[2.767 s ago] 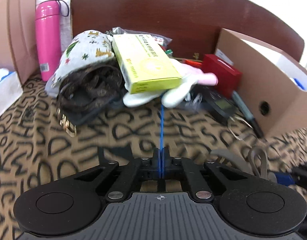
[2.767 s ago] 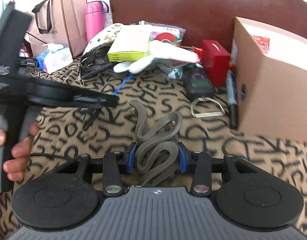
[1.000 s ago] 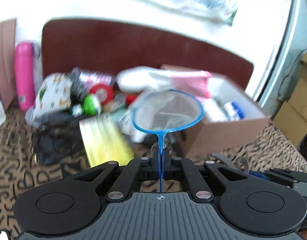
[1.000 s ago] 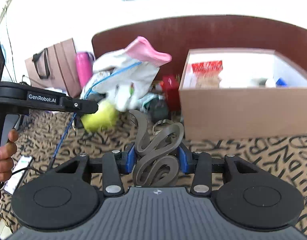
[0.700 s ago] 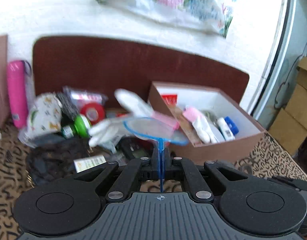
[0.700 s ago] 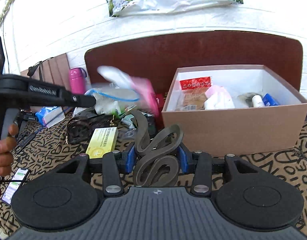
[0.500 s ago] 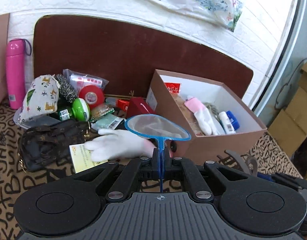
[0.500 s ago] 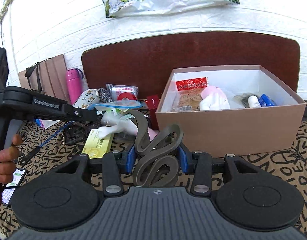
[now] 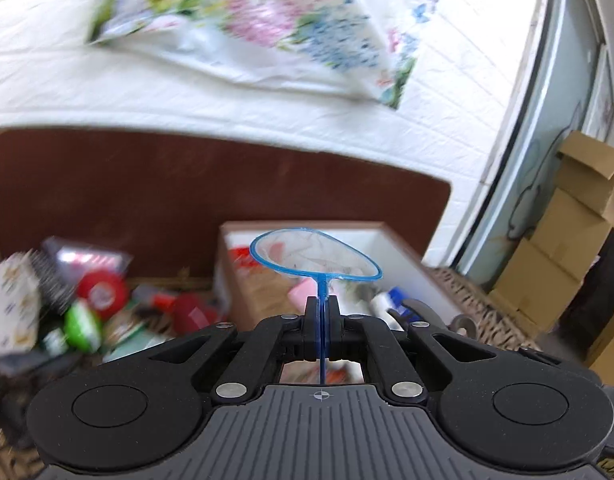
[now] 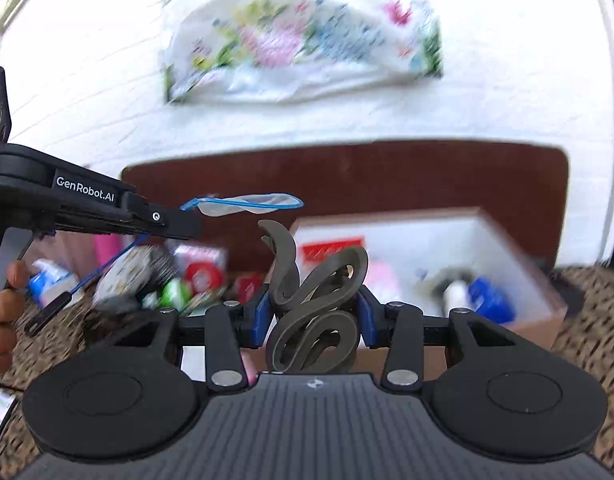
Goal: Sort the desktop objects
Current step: 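Carry the blue net with the left gripper while the right carries the rubber bands to the box, then open the left gripper over the box while the right releases the rubber bands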
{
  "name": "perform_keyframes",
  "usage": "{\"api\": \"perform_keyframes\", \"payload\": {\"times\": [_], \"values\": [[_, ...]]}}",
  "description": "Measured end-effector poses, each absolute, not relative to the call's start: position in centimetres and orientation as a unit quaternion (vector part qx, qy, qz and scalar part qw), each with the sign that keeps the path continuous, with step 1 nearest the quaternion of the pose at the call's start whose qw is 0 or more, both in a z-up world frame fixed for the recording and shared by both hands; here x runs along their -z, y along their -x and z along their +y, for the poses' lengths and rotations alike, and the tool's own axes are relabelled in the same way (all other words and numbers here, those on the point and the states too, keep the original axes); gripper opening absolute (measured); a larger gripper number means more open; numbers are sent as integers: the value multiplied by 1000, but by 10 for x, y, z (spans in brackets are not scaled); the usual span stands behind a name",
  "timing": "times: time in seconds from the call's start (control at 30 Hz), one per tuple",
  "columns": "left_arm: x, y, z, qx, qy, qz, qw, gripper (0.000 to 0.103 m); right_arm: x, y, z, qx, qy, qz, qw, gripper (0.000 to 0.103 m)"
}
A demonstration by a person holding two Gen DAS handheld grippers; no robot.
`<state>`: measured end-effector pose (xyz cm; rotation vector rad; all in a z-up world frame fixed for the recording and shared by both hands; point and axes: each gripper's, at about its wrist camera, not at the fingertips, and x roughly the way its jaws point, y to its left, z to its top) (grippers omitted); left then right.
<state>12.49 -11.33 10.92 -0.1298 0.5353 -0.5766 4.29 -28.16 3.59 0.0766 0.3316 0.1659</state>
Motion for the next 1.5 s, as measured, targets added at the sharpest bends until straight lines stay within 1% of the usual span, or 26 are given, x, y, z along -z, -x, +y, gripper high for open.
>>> {"api": "perform_keyframes", "payload": {"times": [0.13,0.23,0.57,0.6,0.63,0.67,0.7,0.73,0.77,0.8,0.87,0.9,1.17,1.5], "values": [[-119,-153,-152,298,56,258,917,0,-48,-76,-306,-59,-46,156,985,48],[-114,-178,-175,308,62,271,910,0,-47,-101,-321,-38,-44,160,985,48],[-61,-242,-224,278,27,319,906,1,-14,-164,-351,1,-42,203,978,49],[-56,-246,-226,273,23,322,906,23,-9,-169,-353,4,-45,206,977,49],[-51,-249,-227,263,20,322,909,30,-5,-173,-355,6,-50,207,977,53],[-46,-251,-228,250,13,320,914,59,-1,-177,-357,8,-53,210,976,67],[-43,-251,-227,245,8,312,918,90,2,-179,-358,13,-51,214,975,75],[-41,-249,-224,245,8,296,923,101,4,-180,-357,22,-45,213,976,85],[-40,-245,-220,241,9,277,930,103,6,-179,-356,30,-36,208,977,89],[-41,-241,-218,240,10,265,934,103,8,-178,-355,35,-27,203,978,91],[-42,-237,-216,243,5,265,933,103,10,-175,-353,43,-17,199,979,99],[-42,-237,-216,249,1,271,930,103,10,-175,-352,44,-16,199,979,100],[-42,-225,-215,238,-9,267,934,103,10,-169,-342,37,-11,216,976,102],[-63,-188,-193,225,2,246,943,103,-19,-133,-327,24,-11,185,982,103]]}}
